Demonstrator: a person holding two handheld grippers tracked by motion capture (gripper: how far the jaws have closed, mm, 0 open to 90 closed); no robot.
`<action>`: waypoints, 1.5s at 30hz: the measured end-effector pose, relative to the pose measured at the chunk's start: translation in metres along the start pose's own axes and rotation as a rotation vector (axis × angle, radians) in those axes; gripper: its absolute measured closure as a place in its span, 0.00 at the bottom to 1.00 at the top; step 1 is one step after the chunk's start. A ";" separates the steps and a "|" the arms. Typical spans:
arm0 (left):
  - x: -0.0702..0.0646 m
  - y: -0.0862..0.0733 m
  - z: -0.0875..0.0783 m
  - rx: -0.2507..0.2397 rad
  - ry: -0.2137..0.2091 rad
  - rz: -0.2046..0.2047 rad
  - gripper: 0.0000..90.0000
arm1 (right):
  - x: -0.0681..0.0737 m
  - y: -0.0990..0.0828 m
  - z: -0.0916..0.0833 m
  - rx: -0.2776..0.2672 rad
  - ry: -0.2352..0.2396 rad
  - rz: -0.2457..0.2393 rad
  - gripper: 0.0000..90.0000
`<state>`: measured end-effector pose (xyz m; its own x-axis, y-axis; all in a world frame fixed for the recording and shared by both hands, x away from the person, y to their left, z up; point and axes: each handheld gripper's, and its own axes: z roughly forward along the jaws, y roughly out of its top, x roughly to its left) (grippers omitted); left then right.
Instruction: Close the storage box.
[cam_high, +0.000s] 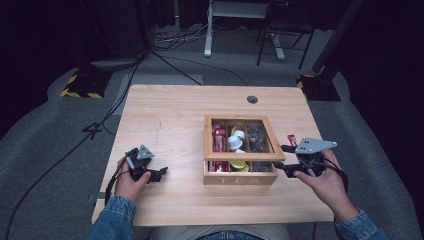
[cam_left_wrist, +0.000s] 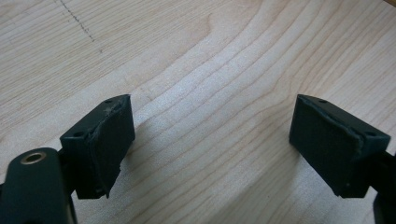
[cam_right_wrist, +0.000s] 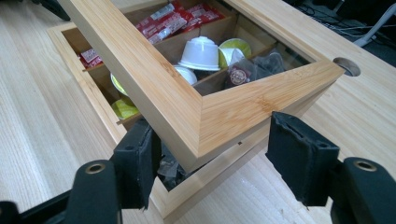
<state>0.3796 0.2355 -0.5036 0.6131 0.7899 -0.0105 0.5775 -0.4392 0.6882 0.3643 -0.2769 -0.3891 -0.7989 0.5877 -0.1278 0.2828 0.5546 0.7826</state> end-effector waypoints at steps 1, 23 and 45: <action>0.000 0.000 0.000 0.000 0.000 0.000 0.16 | 0.000 -0.001 0.001 0.000 -0.001 -0.004 0.39; 0.000 0.000 0.000 0.000 0.000 0.000 0.16 | 0.006 -0.020 0.014 0.075 0.032 0.025 0.40; 0.000 0.000 0.000 0.003 -0.001 -0.004 0.16 | 0.010 -0.023 0.023 0.202 0.076 -0.002 0.41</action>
<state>0.3801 0.2351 -0.5036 0.6115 0.7911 -0.0144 0.5815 -0.4370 0.6862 0.3620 -0.2708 -0.4225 -0.8348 0.5451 -0.0770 0.3760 0.6668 0.6435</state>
